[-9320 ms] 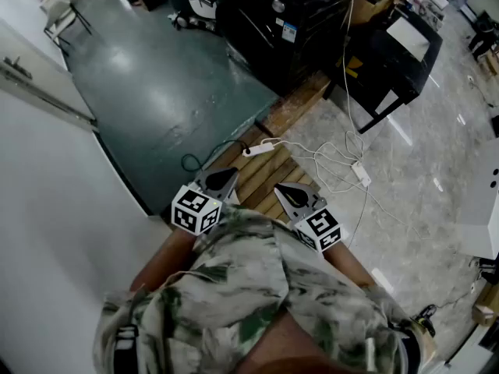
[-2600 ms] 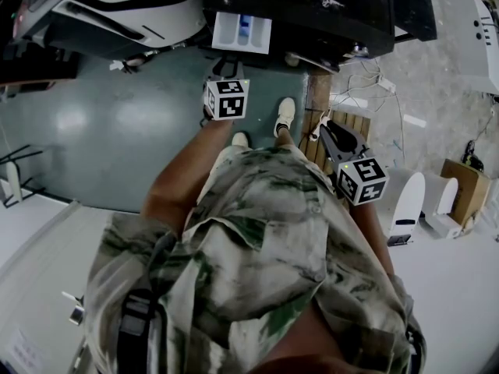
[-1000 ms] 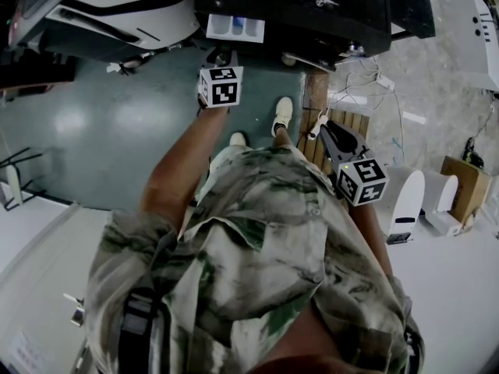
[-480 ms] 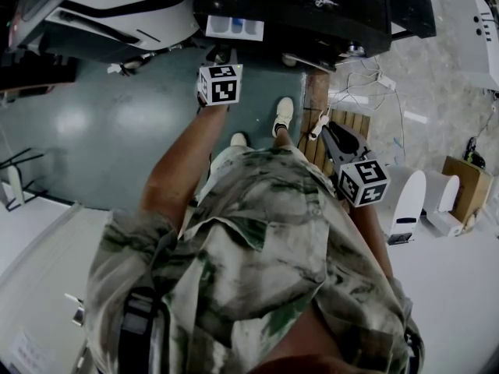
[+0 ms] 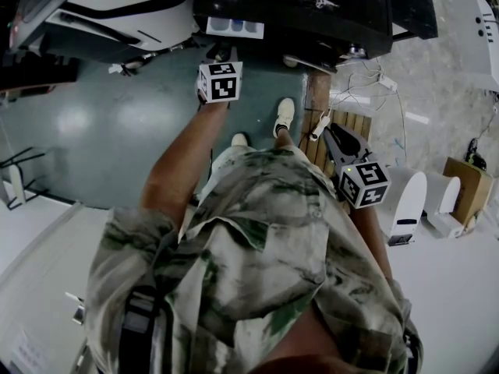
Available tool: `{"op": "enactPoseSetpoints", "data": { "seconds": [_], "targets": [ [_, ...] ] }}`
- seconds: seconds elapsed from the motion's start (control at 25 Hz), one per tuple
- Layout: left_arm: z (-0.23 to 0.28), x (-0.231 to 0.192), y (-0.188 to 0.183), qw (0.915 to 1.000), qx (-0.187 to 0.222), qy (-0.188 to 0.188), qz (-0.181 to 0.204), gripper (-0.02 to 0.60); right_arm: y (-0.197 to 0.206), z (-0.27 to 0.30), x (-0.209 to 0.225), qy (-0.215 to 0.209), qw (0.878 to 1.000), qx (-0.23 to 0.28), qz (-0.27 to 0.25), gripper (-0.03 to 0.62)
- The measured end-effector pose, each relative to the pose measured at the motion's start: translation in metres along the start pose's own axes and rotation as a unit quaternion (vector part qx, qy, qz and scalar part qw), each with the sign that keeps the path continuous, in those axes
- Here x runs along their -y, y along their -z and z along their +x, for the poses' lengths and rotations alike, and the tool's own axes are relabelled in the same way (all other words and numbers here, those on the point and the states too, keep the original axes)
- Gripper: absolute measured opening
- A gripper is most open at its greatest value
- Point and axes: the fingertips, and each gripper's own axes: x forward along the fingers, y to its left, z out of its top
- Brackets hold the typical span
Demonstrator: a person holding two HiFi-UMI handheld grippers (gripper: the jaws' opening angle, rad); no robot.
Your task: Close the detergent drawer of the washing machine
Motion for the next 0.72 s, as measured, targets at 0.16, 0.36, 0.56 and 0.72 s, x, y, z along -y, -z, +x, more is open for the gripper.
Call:
{"op": "enactPoseSetpoints", "data": {
  "seconds": [0.16,0.36,0.56,0.72],
  "targets": [
    [0.004,-0.001,-0.003,1.0,-0.002,-0.001,-0.001,0.138,-0.003,0.0,0.004,0.001,1.0,0.003,0.003,0.088],
    [0.007,0.0,-0.006,1.0,-0.001,-0.002,0.0,0.137,-0.004,-0.001,0.01,0.003,1.0,0.006,0.007,0.088],
    [0.011,0.0,-0.008,1.0,-0.002,-0.005,0.002,0.137,-0.002,-0.001,0.017,0.005,1.0,0.006,0.013,0.087],
    [0.014,-0.001,-0.011,1.0,-0.003,-0.006,0.0,0.138,-0.003,0.0,0.02,0.005,1.0,0.007,0.017,0.087]
  ]
}}
